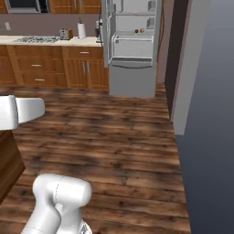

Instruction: Transport the chicken drumstick and lime to the fridge. Place the chicken drumstick on the rack containing meat and place the lime on the rack containing the vegetable, ensuring meats and vegetables are on different racks.

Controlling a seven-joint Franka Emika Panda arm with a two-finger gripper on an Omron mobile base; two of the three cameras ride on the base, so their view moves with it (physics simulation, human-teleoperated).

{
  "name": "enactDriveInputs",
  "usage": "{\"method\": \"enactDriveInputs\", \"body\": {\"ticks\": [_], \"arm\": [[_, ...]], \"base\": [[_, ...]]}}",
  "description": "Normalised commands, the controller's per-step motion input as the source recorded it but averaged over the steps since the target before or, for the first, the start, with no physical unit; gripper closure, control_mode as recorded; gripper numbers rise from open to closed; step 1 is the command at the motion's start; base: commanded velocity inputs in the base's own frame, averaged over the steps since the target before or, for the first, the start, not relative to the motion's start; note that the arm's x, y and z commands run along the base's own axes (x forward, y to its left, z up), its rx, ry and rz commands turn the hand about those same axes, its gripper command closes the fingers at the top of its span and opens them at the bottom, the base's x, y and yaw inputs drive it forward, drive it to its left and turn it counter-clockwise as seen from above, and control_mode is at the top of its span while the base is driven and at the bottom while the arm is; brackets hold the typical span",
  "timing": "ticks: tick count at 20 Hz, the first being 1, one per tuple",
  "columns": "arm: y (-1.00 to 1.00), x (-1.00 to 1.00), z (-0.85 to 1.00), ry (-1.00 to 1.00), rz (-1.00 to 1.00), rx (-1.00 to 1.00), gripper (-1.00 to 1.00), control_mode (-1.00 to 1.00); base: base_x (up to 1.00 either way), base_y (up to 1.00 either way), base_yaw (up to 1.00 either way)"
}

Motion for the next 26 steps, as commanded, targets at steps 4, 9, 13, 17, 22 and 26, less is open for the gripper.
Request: {"method": "enactDriveInputs", "body": {"ticks": [4,9,13,17,22,26], "arm": [[0.00,0.00,0.00,0.00,0.00,0.00,-1.00,1.00],[0.00,0.00,0.00,0.00,0.00,0.00,-1.00,1.00],[0.00,0.00,0.00,0.00,0.00,0.00,-1.00,1.00],[0.00,0.00,0.00,0.00,0.00,0.00,-1.00,1.00],[0.00,0.00,0.00,0.00,0.00,0.00,-1.00,1.00],[0.00,0.00,0.00,0.00,0.00,0.00,-1.00,1.00]], "base": [[-1.00,0.01,0.01],[-1.00,0.03,0.01],[-1.00,0.05,0.01],[-1.00,0.87,0.07],[-0.88,1.00,0.01],[-0.53,1.00,0.00]]}}
